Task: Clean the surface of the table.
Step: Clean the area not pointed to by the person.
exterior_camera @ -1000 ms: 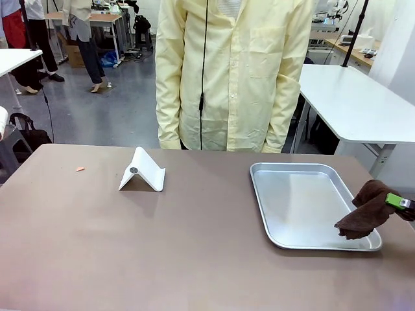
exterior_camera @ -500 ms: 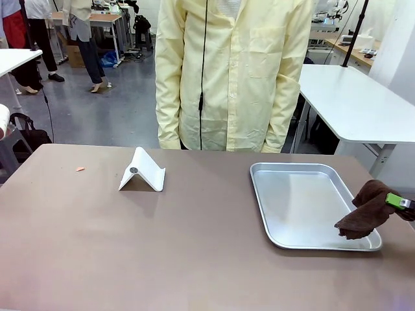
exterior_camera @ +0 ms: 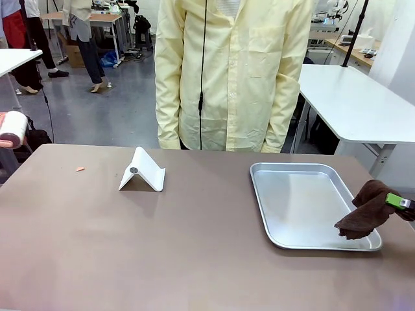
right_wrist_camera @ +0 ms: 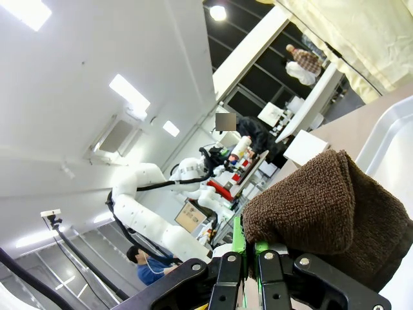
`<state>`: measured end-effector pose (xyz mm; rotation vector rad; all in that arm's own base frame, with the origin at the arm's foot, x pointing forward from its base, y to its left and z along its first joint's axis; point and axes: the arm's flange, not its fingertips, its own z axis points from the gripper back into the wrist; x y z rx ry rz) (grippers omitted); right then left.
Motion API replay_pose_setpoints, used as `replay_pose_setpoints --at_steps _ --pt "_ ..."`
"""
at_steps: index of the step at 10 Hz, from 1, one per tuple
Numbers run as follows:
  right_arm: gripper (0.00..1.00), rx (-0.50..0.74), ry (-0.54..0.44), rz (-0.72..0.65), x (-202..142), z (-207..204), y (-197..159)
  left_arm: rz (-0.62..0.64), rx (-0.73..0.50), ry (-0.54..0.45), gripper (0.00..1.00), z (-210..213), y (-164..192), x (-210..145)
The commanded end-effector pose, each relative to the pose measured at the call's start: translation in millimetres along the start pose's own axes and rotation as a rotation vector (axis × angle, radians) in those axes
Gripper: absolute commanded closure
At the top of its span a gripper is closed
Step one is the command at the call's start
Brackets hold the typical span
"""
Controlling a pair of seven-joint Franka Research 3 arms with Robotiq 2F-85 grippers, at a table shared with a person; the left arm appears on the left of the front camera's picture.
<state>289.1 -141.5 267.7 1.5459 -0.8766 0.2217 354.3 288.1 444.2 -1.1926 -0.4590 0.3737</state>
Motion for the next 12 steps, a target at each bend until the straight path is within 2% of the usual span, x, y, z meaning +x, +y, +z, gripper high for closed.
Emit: replay_pose_setpoints --at_steps 1,4,7,12 --pt "0.94 -0.005 0.006 -0.005 4 0 4 -0.028 0.071 0.058 0.78 -34 10 5" --pt "0.94 -0.005 0.006 -0.005 4 0 4 -0.009 0.162 0.123 0.78 -86 40 10" --pt "0.94 -0.005 0.006 -0.005 4 0 4 0.009 0.257 0.033 0.78 -110 72 25" --pt "0.94 -0.005 0.006 -0.005 4 0 4 0.019 0.246 -0.122 0.78 -109 82 46"
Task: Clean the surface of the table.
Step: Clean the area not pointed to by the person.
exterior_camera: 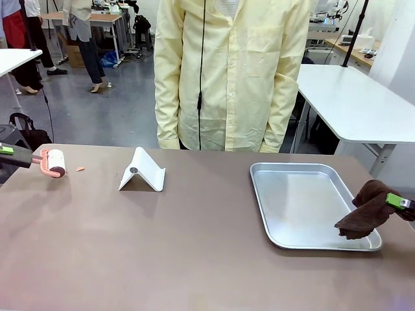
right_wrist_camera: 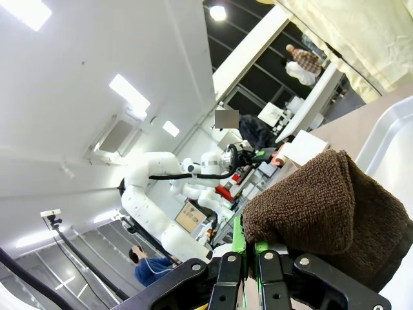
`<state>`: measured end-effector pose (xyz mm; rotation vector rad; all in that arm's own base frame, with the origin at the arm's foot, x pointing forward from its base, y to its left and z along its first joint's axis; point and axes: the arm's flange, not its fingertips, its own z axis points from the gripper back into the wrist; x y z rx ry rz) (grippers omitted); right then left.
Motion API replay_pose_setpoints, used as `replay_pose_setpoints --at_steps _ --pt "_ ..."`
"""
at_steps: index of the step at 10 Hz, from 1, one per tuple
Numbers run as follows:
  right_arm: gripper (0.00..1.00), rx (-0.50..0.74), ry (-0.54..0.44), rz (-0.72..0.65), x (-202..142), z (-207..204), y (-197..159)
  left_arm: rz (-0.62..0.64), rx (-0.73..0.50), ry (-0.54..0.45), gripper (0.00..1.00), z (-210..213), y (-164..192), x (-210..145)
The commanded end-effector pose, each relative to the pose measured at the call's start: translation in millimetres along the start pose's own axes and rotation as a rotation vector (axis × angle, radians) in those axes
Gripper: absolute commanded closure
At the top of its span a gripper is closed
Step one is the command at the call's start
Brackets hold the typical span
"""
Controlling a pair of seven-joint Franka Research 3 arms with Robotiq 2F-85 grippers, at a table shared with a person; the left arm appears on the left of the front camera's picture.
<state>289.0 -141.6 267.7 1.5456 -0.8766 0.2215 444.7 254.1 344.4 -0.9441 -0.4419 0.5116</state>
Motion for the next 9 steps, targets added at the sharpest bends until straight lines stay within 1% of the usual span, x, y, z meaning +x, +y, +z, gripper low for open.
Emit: replay_pose_setpoints --at_steps 1,4,6,9 --pt "0.94 -0.004 0.006 -0.005 4 0 4 -0.022 -0.002 -0.031 0.78 -6 2 1" --pt "0.94 -0.004 0.006 -0.005 4 0 4 -0.048 0.009 -0.076 0.78 -15 6 6" --pt "0.94 -0.004 0.006 -0.005 4 0 4 -0.048 -0.002 -0.088 0.78 -23 6 8" --pt "0.94 -0.004 0.006 -0.005 4 0 4 -0.041 0.031 -0.046 0.78 -35 13 8"
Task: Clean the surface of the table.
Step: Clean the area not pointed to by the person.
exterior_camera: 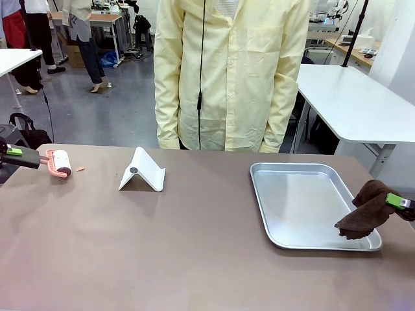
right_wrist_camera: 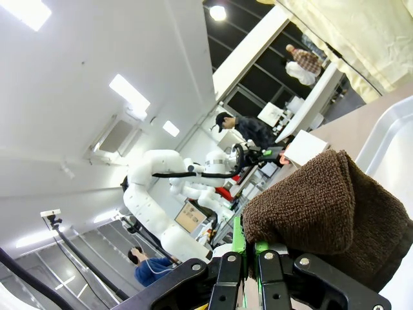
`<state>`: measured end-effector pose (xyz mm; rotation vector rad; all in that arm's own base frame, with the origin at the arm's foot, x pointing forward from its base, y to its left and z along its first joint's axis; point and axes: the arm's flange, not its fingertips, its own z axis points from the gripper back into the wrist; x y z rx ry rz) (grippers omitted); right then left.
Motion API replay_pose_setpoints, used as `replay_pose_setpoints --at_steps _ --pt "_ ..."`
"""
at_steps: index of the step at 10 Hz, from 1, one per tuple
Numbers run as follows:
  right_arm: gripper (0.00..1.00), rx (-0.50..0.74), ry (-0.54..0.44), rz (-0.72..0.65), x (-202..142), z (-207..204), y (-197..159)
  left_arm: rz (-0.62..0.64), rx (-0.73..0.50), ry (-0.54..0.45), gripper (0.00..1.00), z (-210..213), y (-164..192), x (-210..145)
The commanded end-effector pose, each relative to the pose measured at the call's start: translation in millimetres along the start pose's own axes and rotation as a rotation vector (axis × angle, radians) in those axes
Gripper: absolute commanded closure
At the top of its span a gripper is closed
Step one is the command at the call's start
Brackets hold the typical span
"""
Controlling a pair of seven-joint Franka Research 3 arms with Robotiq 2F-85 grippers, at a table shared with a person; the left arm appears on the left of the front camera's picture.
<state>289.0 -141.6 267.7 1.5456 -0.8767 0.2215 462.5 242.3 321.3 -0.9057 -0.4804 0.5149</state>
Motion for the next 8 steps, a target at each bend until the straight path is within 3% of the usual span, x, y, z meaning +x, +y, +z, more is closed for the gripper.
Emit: replay_pose_setpoints --at_steps 1,8 --pt "0.94 -0.004 0.006 -0.005 4 0 4 -0.015 0.034 0.005 0.78 -12 7 3" --pt "0.94 -0.004 0.006 -0.005 4 0 4 0.004 0.057 0.067 0.78 -40 -2 -3"
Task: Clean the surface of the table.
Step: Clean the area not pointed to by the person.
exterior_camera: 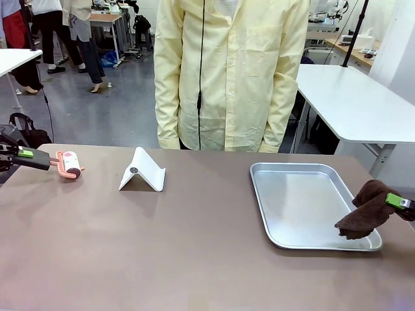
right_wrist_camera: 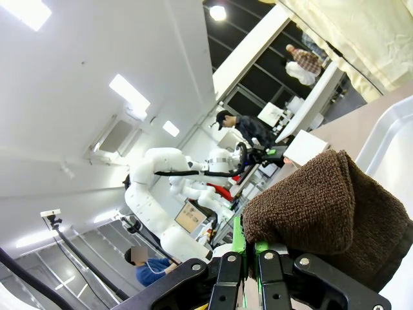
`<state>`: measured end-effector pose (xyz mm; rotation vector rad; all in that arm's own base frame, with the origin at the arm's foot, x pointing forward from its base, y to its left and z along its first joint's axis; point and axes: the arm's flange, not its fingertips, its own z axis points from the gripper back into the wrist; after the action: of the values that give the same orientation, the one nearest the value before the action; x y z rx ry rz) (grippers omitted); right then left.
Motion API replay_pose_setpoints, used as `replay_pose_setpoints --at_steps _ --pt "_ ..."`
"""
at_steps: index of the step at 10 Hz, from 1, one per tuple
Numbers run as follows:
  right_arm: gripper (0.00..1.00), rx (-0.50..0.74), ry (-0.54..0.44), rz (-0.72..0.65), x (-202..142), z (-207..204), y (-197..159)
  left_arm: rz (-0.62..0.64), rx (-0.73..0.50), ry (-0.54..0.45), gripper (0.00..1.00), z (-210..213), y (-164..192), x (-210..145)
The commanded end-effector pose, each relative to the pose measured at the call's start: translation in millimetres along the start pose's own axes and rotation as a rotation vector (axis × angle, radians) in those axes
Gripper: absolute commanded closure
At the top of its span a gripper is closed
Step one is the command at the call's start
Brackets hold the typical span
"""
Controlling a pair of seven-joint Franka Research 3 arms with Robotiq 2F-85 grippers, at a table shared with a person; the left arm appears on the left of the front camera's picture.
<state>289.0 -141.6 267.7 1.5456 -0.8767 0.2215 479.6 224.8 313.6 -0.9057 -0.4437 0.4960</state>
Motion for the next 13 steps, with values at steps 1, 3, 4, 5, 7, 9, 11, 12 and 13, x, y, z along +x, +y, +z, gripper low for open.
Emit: replay_pose_setpoints --at_steps 1,3,4,5,7,9,11,12,13 --pt "0.94 -0.004 0.006 -0.005 4 0 4 -0.006 0.041 0.048 0.78 -27 -4 -4" --pt "0.94 -0.004 0.006 -0.005 4 0 4 -0.024 0.056 0.087 0.78 -52 -21 -4" --pt "0.94 -0.004 0.006 -0.005 4 0 4 -0.036 0.068 0.108 0.78 -67 -30 -4" --pt "0.94 -0.004 0.006 -0.005 4 0 4 -0.029 0.063 0.133 0.78 -81 -43 -6" --pt "0.94 -0.004 0.006 -0.005 4 0 4 -0.017 -0.022 0.091 0.78 -72 -76 -7" --pt "0.94 -0.004 0.006 -0.005 4 0 4 0.017 -0.162 0.021 0.78 -3 -111 -3" --pt "0.94 -0.004 0.006 -0.005 4 0 4 -0.056 -0.356 0.096 0.78 112 -130 -11" --pt "0.94 -0.004 0.006 -0.005 4 0 4 -0.090 -0.437 0.169 0.78 160 -126 -18" --pt "0.94 -0.004 0.006 -0.005 4 0 4 -0.111 -0.482 0.211 0.78 193 -117 -24"
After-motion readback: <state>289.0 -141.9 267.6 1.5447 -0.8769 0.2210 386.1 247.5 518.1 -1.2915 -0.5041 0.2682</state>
